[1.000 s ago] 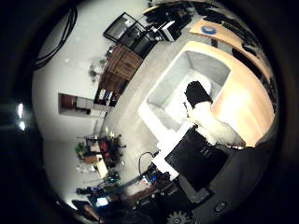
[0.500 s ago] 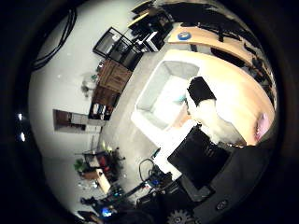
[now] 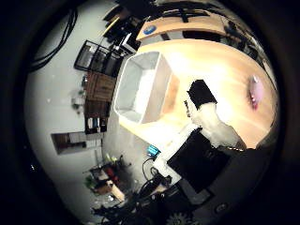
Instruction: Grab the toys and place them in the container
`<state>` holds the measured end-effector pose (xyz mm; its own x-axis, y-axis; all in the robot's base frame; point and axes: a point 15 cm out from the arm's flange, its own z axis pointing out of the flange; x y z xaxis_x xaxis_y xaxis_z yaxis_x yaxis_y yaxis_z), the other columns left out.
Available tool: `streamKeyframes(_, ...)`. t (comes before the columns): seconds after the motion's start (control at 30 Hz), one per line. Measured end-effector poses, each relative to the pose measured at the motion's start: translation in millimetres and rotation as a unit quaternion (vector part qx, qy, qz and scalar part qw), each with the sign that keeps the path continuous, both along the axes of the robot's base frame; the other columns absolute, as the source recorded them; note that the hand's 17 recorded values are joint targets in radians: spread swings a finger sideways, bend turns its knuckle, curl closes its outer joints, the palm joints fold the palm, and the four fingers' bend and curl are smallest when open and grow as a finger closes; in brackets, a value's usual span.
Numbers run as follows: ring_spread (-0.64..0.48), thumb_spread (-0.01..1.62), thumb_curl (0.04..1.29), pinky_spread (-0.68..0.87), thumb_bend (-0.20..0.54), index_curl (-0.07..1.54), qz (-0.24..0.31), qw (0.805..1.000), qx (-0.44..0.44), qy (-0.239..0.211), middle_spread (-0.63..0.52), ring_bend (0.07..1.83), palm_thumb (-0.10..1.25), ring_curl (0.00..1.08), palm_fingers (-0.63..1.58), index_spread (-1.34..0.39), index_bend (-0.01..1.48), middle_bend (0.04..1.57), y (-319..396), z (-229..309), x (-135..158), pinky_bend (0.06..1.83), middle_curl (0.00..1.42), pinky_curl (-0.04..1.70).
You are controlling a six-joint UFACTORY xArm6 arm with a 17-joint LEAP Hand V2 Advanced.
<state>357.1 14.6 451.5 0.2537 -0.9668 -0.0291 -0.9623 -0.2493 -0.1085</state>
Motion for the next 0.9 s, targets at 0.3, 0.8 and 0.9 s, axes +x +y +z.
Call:
streamKeyframes(0.3, -0.27, 1.1, 0.46, 0.05, -0.021, 0.36, -0.053, 0.998, -0.003, 0.024, -0.3, 0.72, 0.61, 0.22, 0.43, -0.53, 0.19, 0.19, -49.1, -18.6, 7.0, 0.8, 0.33, 0.0)
streamKeyframes(0.8, -0.27, 1.11, 0.46, 0.08, -0.021, 0.36, -0.091, 0.994, 0.003, 0.06, -0.3, 0.7, 0.6, 0.21, 0.42, -0.53, 0.19, 0.19, -94.8, -49.7, 15.9, 0.76, 0.32, 0.0)
streamKeyframes(0.9, -0.27, 1.11, 0.46, 0.08, -0.02, 0.36, -0.096, 0.993, 0.005, 0.072, -0.3, 0.69, 0.61, 0.2, 0.41, -0.53, 0.19, 0.19, -97.9, -59.4, 13.0, 0.76, 0.32, 0.0)
